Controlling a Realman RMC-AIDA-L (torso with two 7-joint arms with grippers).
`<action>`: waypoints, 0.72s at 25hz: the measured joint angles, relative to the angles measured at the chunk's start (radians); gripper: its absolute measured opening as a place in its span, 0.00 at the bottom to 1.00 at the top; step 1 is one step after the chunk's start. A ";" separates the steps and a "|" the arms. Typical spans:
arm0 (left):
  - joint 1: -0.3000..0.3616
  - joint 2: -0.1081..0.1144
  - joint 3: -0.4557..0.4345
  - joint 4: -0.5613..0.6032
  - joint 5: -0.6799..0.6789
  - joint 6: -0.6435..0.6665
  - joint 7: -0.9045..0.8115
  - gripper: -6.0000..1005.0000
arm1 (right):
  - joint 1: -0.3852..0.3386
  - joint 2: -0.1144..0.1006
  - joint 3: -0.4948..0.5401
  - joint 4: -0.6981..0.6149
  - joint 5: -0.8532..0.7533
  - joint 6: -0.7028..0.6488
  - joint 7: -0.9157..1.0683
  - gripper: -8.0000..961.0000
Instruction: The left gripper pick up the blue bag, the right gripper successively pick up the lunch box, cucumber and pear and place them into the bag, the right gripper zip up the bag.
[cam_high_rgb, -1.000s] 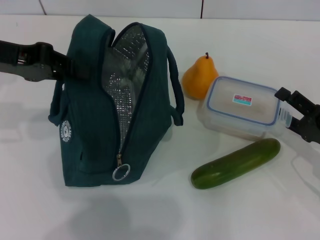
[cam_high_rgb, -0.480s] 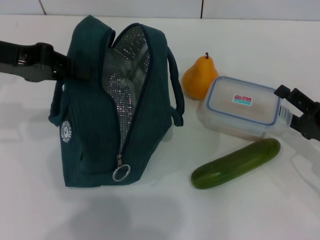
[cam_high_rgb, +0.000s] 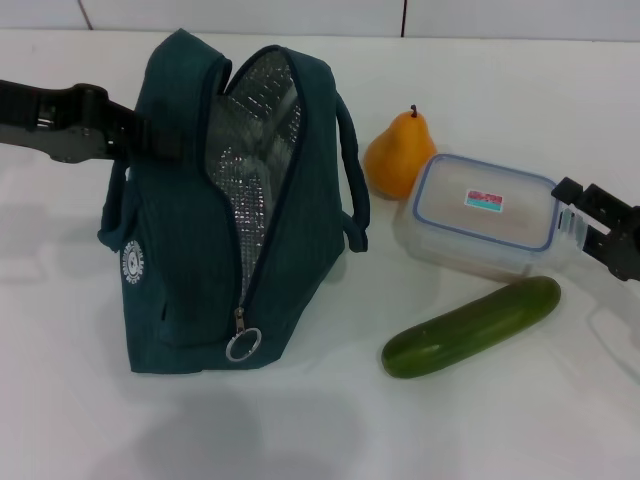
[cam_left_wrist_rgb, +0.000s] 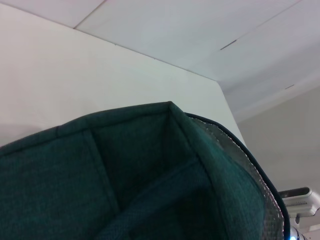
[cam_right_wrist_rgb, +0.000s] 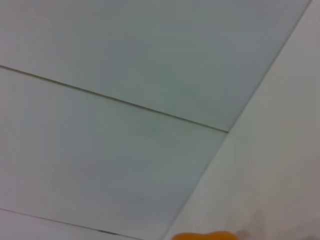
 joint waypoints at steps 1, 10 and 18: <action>0.000 0.000 0.000 0.000 0.000 0.000 0.000 0.05 | 0.000 -0.002 -0.005 0.001 0.000 0.005 0.001 0.75; -0.002 0.000 0.002 0.000 0.000 0.000 0.001 0.05 | 0.004 0.000 -0.016 0.003 -0.001 0.015 0.004 0.45; 0.002 0.000 0.002 0.000 0.000 0.000 0.005 0.05 | 0.005 0.001 -0.024 0.003 0.000 0.021 0.004 0.23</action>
